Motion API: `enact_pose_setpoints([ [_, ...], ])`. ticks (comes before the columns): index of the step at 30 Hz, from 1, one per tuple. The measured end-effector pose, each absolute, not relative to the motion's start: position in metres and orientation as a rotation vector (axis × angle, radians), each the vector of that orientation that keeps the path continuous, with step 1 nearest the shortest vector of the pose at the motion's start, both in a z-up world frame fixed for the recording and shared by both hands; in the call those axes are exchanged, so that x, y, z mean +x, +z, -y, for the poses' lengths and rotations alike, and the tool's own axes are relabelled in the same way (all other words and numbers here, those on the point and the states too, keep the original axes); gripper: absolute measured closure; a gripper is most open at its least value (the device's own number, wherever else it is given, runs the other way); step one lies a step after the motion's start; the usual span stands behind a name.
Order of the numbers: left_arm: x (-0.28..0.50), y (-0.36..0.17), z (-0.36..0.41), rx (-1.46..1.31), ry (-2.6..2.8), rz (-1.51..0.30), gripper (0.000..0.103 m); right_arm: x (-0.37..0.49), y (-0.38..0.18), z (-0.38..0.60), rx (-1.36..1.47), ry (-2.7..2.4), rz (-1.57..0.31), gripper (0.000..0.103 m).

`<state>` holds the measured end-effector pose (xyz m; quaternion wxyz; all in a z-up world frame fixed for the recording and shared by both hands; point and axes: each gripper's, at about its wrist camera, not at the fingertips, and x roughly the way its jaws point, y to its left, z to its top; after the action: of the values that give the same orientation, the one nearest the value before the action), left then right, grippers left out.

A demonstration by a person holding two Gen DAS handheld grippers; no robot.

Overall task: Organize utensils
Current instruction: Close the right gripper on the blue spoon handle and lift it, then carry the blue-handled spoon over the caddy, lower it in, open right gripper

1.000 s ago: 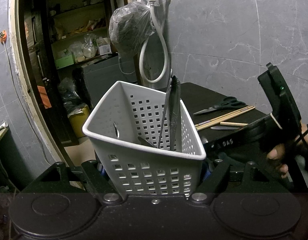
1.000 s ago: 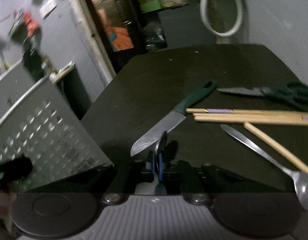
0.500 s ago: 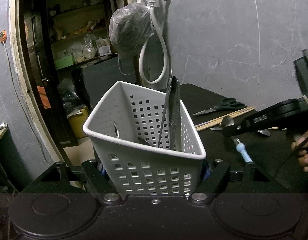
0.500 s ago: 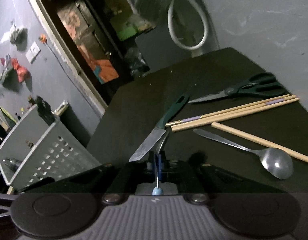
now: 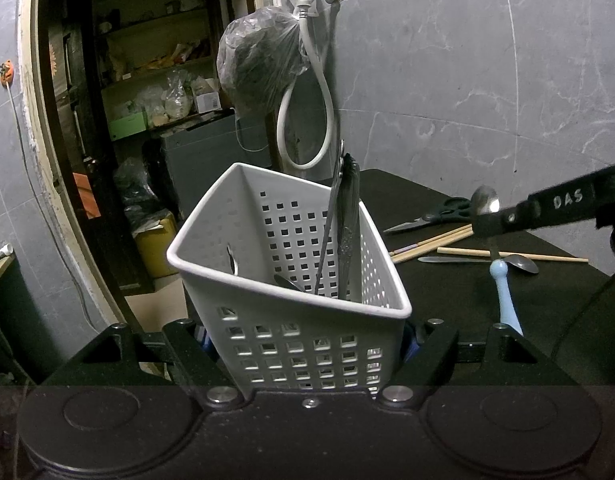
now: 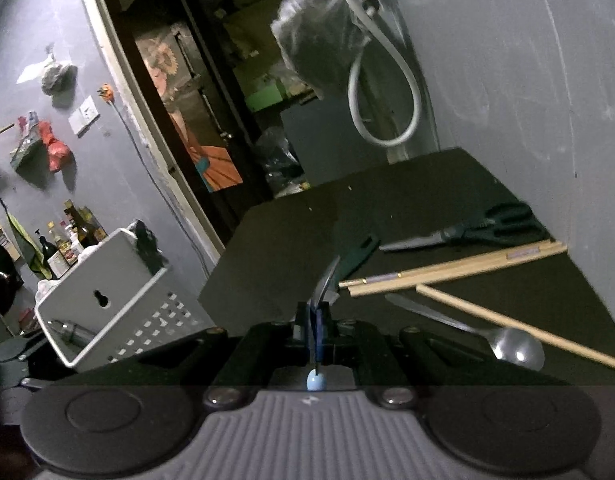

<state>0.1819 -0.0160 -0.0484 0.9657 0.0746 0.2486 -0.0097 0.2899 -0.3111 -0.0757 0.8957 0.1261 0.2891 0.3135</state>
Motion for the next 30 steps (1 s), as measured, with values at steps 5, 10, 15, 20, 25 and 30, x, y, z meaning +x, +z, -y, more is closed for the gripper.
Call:
enact_pose_setpoints([
  [5,0.182,-0.048,0.016,0.151,-0.021,-0.503,0.024,0.284,-0.056,0.309,0.239,0.669,-0.557,0.1],
  [10,0.183,-0.048,0.016,0.152,-0.023,-0.503,0.024,0.279,-0.024,0.309,0.237,0.701,-0.465,0.1],
  [15,0.183,-0.048,0.017,0.152,-0.025,-0.501,0.024,0.273,0.017,0.308,0.248,0.757,-0.34,0.099],
  [20,0.184,-0.049,0.017,0.152,-0.029,-0.5,0.024,0.269,0.056,0.298,0.261,0.846,-0.216,0.099],
  [25,0.183,-0.049,0.017,0.152,-0.028,-0.5,0.024,0.272,0.074,0.281,0.259,0.92,-0.148,0.099],
  [30,0.183,-0.049,0.017,0.152,-0.028,-0.5,0.024,0.275,0.079,0.261,0.271,0.977,-0.115,0.099],
])
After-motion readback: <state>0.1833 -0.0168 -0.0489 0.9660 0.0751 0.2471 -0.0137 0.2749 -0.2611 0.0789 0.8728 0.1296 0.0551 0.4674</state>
